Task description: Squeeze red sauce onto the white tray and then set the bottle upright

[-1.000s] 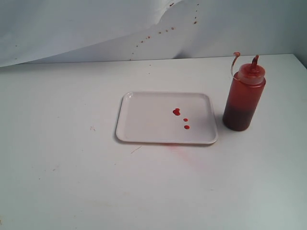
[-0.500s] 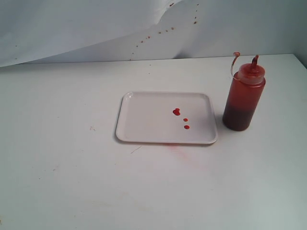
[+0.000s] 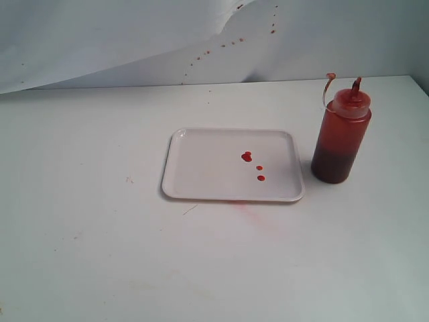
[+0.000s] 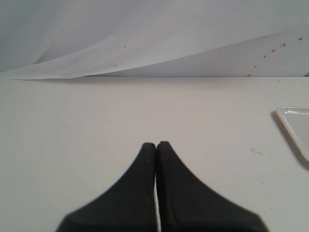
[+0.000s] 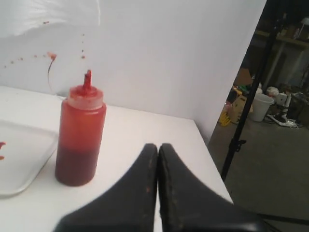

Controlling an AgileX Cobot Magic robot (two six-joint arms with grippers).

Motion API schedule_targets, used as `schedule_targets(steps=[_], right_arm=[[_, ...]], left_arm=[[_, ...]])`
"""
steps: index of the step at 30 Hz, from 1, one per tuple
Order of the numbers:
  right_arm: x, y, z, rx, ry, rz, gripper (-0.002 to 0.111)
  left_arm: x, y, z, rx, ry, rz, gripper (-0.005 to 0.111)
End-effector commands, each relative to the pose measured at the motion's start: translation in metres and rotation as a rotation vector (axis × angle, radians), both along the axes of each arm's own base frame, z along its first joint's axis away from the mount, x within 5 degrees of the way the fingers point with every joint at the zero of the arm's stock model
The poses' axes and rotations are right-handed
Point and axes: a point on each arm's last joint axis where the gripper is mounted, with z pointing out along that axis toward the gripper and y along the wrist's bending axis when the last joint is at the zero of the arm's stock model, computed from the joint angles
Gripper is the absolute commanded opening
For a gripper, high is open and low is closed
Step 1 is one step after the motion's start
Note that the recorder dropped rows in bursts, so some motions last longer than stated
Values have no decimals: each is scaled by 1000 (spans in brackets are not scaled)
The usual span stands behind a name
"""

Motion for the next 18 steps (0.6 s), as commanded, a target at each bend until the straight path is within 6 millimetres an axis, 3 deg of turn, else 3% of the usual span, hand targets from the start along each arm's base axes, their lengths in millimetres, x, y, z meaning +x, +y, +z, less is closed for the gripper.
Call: schedule_targets(steps=[1,3,18], right_arm=[[3,0,-26,-17,29,-2,0],[4,0,-37,-16,60,-3,0],[3,-1,-47,47,159,-23,0]], left_arm=[[0,0,-1,-1,-4,-5,0],[0,0,-1,-1,-4,-5,0],[0,0,-1,-1,-4,-5,0]])
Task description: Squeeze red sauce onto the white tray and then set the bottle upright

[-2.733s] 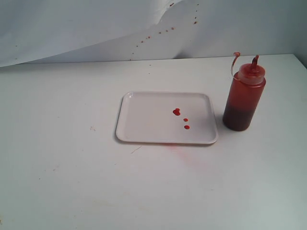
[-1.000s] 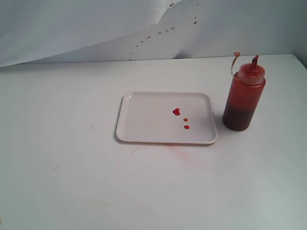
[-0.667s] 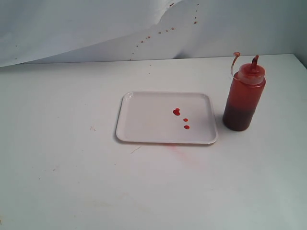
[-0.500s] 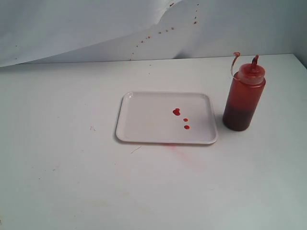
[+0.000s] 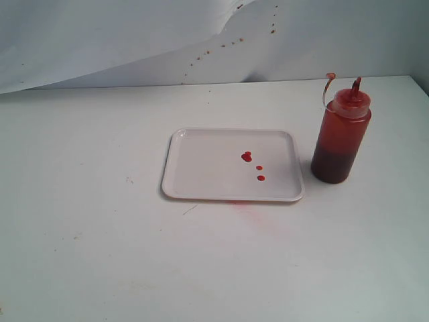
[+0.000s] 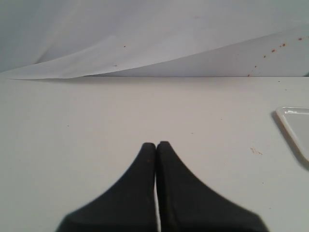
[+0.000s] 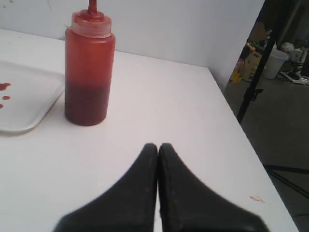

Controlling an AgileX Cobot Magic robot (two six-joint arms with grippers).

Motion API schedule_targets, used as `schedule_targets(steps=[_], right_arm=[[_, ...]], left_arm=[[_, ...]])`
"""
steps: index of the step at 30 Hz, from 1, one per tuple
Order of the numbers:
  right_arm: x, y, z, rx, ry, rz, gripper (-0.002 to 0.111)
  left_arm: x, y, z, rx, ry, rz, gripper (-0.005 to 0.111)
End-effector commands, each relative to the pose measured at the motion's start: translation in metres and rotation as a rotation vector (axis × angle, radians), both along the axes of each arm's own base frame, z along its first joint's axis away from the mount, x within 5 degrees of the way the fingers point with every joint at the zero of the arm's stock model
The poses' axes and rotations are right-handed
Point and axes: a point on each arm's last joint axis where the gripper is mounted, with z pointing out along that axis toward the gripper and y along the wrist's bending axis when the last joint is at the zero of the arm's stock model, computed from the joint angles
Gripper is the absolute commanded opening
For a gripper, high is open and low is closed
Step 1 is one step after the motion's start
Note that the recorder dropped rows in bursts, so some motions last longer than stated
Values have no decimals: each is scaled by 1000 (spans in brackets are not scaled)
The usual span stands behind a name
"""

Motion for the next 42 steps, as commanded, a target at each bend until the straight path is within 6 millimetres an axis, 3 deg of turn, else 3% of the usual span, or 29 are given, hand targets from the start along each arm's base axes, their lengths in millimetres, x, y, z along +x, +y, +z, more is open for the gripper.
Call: schedule_targets(steps=[1,14,42], right_arm=[[0,0,-1,21,1,-11,0],[0,5,-1,204,-4,0,0],[0,5,-2,207,-2,-1,0]], left_arm=[[0,0,-1,-1,-4,-5,0],[0,0,-1,-1,-4,-5,0],[0,0,-1,-1,-4,-5,0]])
